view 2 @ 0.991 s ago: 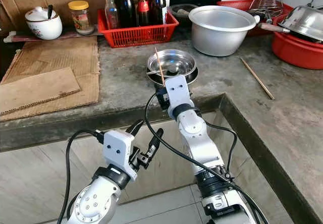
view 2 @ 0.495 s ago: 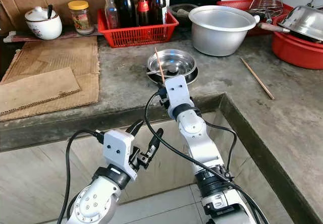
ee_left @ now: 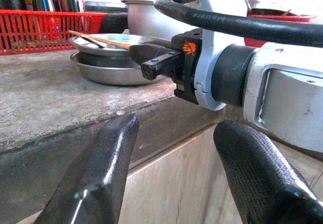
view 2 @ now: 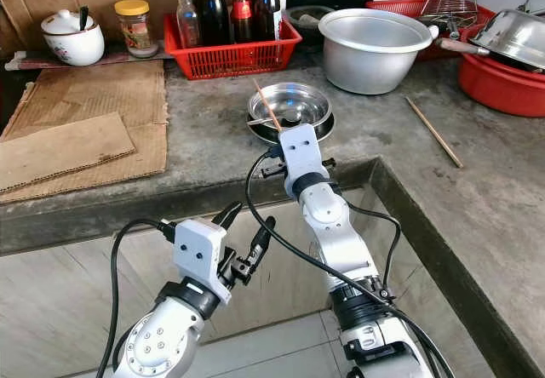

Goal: Kitchen organization

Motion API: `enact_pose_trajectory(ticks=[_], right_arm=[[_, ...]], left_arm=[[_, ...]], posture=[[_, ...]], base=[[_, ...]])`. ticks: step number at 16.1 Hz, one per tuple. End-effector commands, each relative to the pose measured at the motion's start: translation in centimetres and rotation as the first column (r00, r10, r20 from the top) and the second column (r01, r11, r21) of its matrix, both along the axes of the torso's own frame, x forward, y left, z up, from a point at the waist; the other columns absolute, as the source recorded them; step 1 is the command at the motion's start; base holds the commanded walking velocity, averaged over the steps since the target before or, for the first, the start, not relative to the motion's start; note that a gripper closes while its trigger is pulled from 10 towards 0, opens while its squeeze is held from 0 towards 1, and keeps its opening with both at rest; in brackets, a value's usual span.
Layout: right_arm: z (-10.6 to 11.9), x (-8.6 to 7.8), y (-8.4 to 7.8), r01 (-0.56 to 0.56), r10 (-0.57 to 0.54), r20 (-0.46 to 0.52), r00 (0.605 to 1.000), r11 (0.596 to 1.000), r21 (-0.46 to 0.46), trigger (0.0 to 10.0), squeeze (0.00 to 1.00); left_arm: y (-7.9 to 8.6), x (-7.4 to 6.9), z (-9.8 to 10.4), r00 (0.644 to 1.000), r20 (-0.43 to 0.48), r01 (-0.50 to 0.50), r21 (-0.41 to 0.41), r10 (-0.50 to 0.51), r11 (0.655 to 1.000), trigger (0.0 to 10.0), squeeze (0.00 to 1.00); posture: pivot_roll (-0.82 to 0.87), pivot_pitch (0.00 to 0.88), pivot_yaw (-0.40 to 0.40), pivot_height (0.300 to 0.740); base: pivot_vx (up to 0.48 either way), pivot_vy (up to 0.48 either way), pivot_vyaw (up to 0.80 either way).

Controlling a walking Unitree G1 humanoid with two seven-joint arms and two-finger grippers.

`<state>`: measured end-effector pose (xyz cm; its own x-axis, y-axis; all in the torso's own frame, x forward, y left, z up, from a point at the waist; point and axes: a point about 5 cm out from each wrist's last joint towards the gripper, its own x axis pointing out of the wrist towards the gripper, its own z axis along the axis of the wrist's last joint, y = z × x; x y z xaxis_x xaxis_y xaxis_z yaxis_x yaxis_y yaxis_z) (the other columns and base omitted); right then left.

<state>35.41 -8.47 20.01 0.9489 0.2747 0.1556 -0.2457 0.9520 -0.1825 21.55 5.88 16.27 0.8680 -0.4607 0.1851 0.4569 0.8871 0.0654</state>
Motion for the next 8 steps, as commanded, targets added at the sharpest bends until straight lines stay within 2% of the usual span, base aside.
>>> enact_pose_trajectory(ticks=[1,3,5,6,8], right_arm=[[0.6,0.2,0.0,0.007,-0.007,0.020,1.000,1.000,0.009,0.0,0.00],[0.8,0.2,-0.1,0.027,-0.028,0.026,0.999,0.999,0.025,0.0,0.00],[2.1,0.0,-1.0,0.073,-0.083,0.072,0.994,0.988,0.133,0.0,0.00],[3.8,-0.8,-2.0,0.095,-0.124,0.146,0.981,0.977,0.193,0.0,0.00],[4.5,-1.5,-2.7,0.104,-0.142,0.173,0.975,0.972,0.212,0.0,0.00]], left_arm=[[-0.1,-0.2,0.3,1.000,0.020,0.001,0.003,-0.001,1.000,10.0,0.00],[-0.1,-0.1,0.3,1.000,0.019,-0.001,0.004,0.001,1.000,10.0,0.00],[-0.1,-0.1,0.3,1.000,0.019,-0.002,0.006,0.001,1.000,10.0,0.00],[0.0,0.0,0.3,1.000,0.019,-0.006,0.005,0.006,1.000,10.0,0.00],[0.1,0.1,0.3,1.000,0.018,-0.010,0.005,0.010,1.000,10.0,0.00]], posture=[[0.23,0.122,-0.068,0.740],[0.23,0.121,-0.067,0.740],[0.23,0.119,-0.064,0.740],[0.23,0.117,-0.067,0.740],[0.23,0.114,-0.066,0.740]], base=[[0.000,0.000,0.00],[0.000,0.000,0.00],[0.000,0.000,0.00],[0.000,0.000,0.00],[0.000,0.000,0.00]])
